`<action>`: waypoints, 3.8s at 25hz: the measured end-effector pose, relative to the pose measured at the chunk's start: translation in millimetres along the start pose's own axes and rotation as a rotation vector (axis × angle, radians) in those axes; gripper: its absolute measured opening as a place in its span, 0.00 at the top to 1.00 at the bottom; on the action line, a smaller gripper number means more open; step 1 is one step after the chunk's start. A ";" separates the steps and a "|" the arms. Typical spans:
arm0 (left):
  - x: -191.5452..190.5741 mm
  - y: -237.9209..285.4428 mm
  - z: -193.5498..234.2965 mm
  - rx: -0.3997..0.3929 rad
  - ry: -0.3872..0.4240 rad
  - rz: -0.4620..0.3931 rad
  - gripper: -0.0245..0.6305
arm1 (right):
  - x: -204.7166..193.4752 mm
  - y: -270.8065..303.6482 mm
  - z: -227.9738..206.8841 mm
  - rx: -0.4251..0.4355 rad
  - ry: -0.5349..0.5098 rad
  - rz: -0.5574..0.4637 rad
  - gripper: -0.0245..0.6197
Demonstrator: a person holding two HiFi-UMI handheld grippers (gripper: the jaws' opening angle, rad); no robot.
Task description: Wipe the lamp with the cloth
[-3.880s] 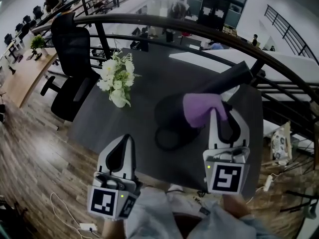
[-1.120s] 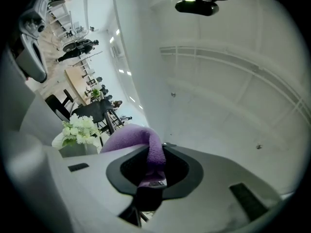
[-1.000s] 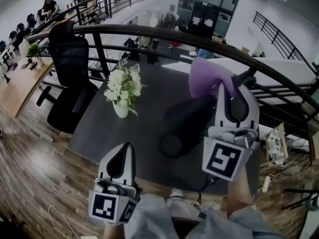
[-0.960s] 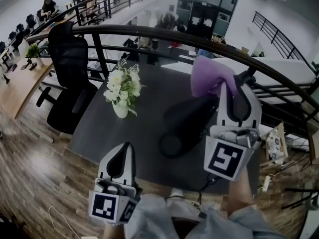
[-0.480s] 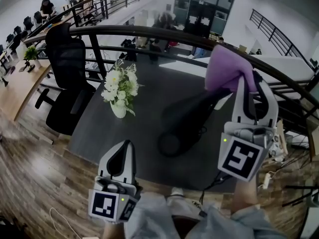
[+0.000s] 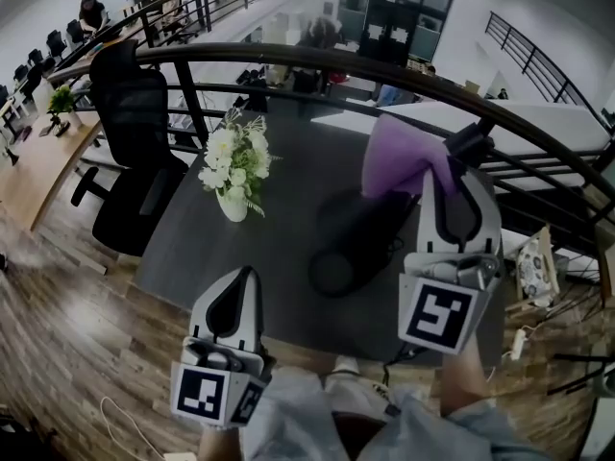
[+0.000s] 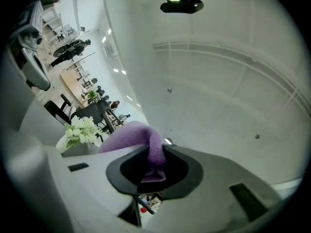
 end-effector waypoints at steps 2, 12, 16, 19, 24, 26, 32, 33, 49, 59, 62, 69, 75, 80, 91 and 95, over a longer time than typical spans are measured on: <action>0.4 0.5 -0.7 -0.005 0.005 0.001 0.95 | -3.8 -1.1 9.3 0.032 0.014 0.001 0.86; -1.3 8.6 -7.3 -0.032 0.013 0.021 0.95 | -30.6 -20.8 56.5 0.225 0.061 0.062 0.86; -2.5 14.8 -13.7 -0.048 0.015 0.025 0.95 | -49.4 -30.2 64.6 0.270 0.079 0.100 0.86; -1.4 19.9 -19.6 -0.066 0.017 0.015 0.95 | -62.4 -33.4 64.3 0.283 0.085 0.127 0.86; -1.0 28.9 -30.4 -0.077 0.013 0.022 0.95 | -80.4 -29.4 52.5 0.262 0.095 0.152 0.86; 1.4 31.6 -35.5 -0.078 0.017 0.017 0.95 | -85.2 -26.1 43.2 0.246 0.103 0.157 0.86; 3.1 38.6 -46.8 -0.062 0.018 0.009 0.95 | -95.3 -10.3 14.3 0.180 0.095 0.143 0.86; 3.8 39.2 -48.5 -0.060 0.017 0.004 0.95 | -96.3 -7.5 9.9 0.170 0.092 0.139 0.86; 6.8 39.1 -64.6 0.031 0.009 -0.027 0.95 | -102.9 19.9 -18.4 0.151 0.047 0.059 0.86; -4.9 44.3 -75.2 0.045 -0.002 0.036 0.95 | -137.8 30.4 11.8 0.255 0.064 0.111 0.86; -9.6 46.3 -77.1 0.059 0.005 0.057 0.95 | -151.5 33.2 22.2 0.288 0.065 0.134 0.86; -9.2 52.7 -74.5 0.092 0.005 0.031 0.95 | -187.8 34.7 54.4 0.372 0.065 0.218 0.86; -10.6 55.1 -71.9 0.084 -0.035 0.040 0.95 | -210.2 28.3 79.6 0.410 0.043 0.265 0.86; -18.2 52.2 -62.3 0.125 -0.038 0.068 0.95 | -218.1 16.1 94.7 0.444 0.035 0.282 0.86; -26.7 47.2 -44.3 0.146 -0.034 0.105 0.95 | -225.4 -7.8 148.3 0.533 -0.029 0.326 0.86; -29.9 45.2 -37.0 0.150 -0.038 0.109 0.95 | -226.4 -16.2 166.3 0.572 -0.047 0.337 0.86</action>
Point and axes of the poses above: the fingertips, and each gripper's own axes: y forward along the fingers, z to its left, x out of its top, the point moved 8 cm from there along -y, backward along the fingers, and after that the axes turned 14 degrees about z, right-handed, at the moved point
